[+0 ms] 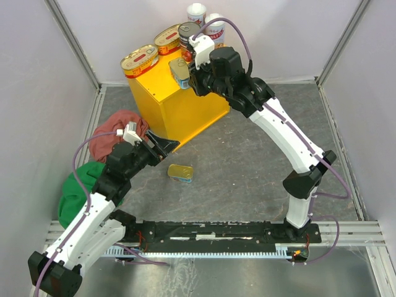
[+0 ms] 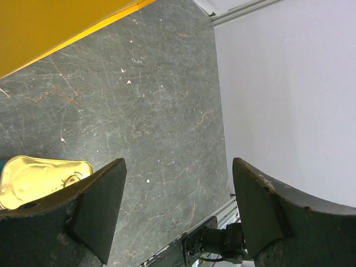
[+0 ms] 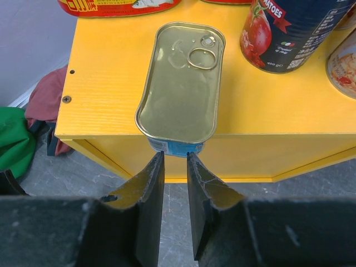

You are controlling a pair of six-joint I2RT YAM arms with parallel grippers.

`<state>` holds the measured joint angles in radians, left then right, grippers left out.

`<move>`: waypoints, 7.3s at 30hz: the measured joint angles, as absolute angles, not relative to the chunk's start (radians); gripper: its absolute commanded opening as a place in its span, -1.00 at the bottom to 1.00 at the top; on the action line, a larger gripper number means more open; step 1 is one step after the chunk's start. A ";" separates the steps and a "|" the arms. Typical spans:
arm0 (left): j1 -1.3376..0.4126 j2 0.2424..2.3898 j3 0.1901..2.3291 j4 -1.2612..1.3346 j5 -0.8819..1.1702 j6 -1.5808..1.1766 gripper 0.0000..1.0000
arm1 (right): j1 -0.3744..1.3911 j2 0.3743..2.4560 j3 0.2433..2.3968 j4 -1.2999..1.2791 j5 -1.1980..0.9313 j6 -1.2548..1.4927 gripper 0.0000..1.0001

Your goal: Place and organize the canned foods onto the counter

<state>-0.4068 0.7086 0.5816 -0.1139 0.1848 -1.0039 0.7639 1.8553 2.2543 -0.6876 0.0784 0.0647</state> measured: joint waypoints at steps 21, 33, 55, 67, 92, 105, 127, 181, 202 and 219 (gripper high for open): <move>-0.407 0.713 0.582 -0.124 0.185 -1.004 0.65 | 0.763 1.980 2.381 -0.698 0.109 0.066 -0.38; -0.407 0.720 0.582 -0.126 0.186 -1.003 0.66 | 0.752 2.048 2.461 -0.708 0.113 0.067 -0.38; -0.399 0.784 0.498 -0.194 0.172 -1.059 0.69 | 0.859 1.460 1.603 -0.638 0.070 0.066 0.62; -0.398 0.718 0.377 -0.208 0.123 -1.213 0.68 | 0.980 1.377 1.079 -0.432 0.027 0.103 0.83; -0.394 0.403 0.208 -0.370 0.105 -1.468 0.69 | 1.035 1.621 1.008 -0.116 -0.021 0.084 0.82; -0.394 0.298 0.171 -0.439 0.101 -1.547 0.69 | 1.039 1.698 1.005 -0.059 -0.015 0.058 0.81; -0.394 0.170 0.158 -0.605 0.069 -1.591 0.69 | 1.039 1.827 1.013 0.020 0.000 0.011 0.73; -0.394 0.308 0.208 -0.463 -0.030 -1.556 0.68 | 1.039 1.419 1.268 -0.365 0.099 0.110 -0.58; -0.394 0.476 0.369 -0.410 -0.044 -1.349 0.67 | 1.026 1.822 2.215 -0.707 0.237 0.035 -0.58; -0.394 0.530 0.498 -0.426 -0.039 -1.193 0.67 | 0.914 2.111 2.616 -0.834 0.275 0.078 -0.48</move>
